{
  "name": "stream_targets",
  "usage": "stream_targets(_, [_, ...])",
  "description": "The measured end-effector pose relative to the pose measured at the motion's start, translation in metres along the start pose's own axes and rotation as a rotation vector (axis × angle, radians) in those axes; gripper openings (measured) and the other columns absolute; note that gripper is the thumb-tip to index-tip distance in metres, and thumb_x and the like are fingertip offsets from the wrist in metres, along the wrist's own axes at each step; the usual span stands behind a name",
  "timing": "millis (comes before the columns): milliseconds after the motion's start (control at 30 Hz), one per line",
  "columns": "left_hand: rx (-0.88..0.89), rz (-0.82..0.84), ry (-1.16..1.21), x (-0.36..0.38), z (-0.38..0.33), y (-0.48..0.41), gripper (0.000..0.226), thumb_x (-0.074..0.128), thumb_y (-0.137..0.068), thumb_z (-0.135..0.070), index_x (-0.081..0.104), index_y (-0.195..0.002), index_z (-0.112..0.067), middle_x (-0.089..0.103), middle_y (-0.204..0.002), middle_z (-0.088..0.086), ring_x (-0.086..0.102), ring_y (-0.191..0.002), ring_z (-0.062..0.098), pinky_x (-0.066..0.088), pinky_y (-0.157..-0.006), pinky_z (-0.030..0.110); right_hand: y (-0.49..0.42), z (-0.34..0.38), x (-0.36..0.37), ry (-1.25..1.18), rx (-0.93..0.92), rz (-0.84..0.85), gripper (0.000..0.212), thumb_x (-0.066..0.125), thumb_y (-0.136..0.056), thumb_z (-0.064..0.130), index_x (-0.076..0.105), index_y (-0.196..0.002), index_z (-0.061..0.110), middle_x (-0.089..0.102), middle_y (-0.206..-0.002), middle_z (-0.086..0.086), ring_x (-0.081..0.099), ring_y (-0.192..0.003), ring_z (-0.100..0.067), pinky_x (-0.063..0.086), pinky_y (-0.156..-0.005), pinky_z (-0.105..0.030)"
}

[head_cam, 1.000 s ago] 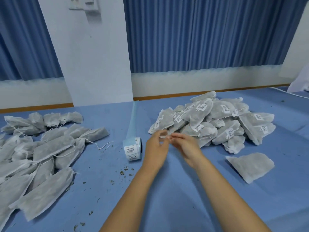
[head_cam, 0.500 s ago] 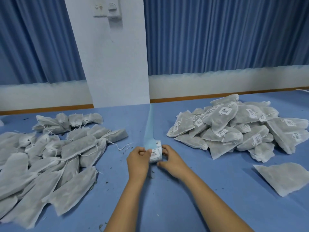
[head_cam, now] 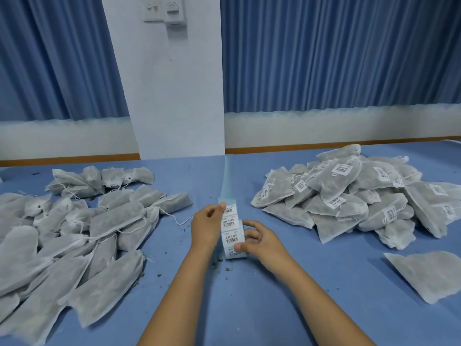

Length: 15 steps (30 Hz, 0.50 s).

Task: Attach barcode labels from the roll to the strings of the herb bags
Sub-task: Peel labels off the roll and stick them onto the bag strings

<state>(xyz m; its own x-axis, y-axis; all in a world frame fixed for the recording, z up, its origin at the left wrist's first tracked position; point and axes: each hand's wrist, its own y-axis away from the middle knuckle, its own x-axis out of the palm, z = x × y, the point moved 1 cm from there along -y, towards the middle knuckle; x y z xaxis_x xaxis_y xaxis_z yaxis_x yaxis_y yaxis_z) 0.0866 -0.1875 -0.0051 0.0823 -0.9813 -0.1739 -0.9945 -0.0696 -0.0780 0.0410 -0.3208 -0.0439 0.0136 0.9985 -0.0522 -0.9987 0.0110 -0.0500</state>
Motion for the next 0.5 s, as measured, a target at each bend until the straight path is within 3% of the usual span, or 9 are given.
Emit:
stream_targets(67, [-0.049,0.062,-0.033,0.004,0.006,-0.002,0.039,0.049,-0.1,-0.038,0.064,-0.08,-0.009,0.069,-0.082,0.008,0.063,-0.079,0.022,0.051,-0.08,0.039,-0.002,0.002,0.002,-0.085,-0.002,-0.086,0.044,0.07,-0.08,-0.002,0.055,-0.118,0.014,0.071,-0.089,-0.006,0.069,-0.079,-0.015,0.054,-0.075,-0.025])
stream_targets(133, [-0.083,0.081,-0.026,0.006,0.011,-0.003,0.042,0.045,-0.101,-0.038,0.065,-0.075,-0.012,0.069,-0.077,0.004,0.063,-0.075,0.02,0.05,-0.071,0.031,-0.005,0.003,0.008,-0.146,0.006,-0.145,0.04,0.071,-0.081,0.001,0.056,-0.117,0.012,0.068,-0.084,-0.007,0.067,-0.075,-0.017,0.053,-0.072,-0.024])
stream_targets(233, [-0.035,0.088,-0.056,0.005,0.018,-0.004,0.029,0.05,-0.1,-0.026,0.066,-0.078,-0.016,0.065,-0.07,-0.004,0.059,-0.068,0.012,0.041,-0.052,0.012,-0.011,0.003,0.018,-0.17,0.008,-0.181,0.037,0.072,-0.081,0.004,0.056,-0.114,0.01,0.065,-0.08,-0.007,0.062,-0.07,-0.017,0.051,-0.065,-0.023])
stream_targets(300, [-0.003,0.091,-0.074,0.001,0.021,-0.006,0.022,0.052,-0.099,-0.022,0.068,-0.085,-0.016,0.066,-0.072,-0.006,0.059,-0.066,0.007,0.039,-0.048,0.007,-0.014,0.004,0.022,-0.154,0.013,-0.182,0.037,0.072,-0.082,0.006,0.055,-0.114,0.011,0.065,-0.083,-0.008,0.064,-0.072,-0.017,0.052,-0.066,-0.023])
stream_targets(400, [-0.009,0.1,-0.065,-0.006,0.025,-0.008,0.02,0.055,-0.098,-0.024,0.069,-0.086,-0.017,0.069,-0.077,-0.002,0.063,-0.069,0.01,0.047,-0.062,0.012,-0.016,0.004,0.022,-0.114,0.013,-0.157,0.035,0.07,-0.085,0.009,0.053,-0.115,0.01,0.069,-0.086,-0.006,0.067,-0.075,-0.014,0.051,-0.063,-0.02])
stream_targets(500, [-0.037,0.128,0.026,-0.008,0.028,-0.008,0.013,0.059,-0.096,-0.022,0.069,-0.091,-0.016,0.073,-0.088,0.003,0.07,-0.086,0.021,0.056,-0.087,0.039,-0.017,0.003,0.023,-0.103,0.022,-0.155,0.03,0.066,-0.089,0.02,0.052,-0.114,0.012,0.073,-0.085,0.002,0.07,-0.072,-0.007,0.048,-0.057,-0.014])
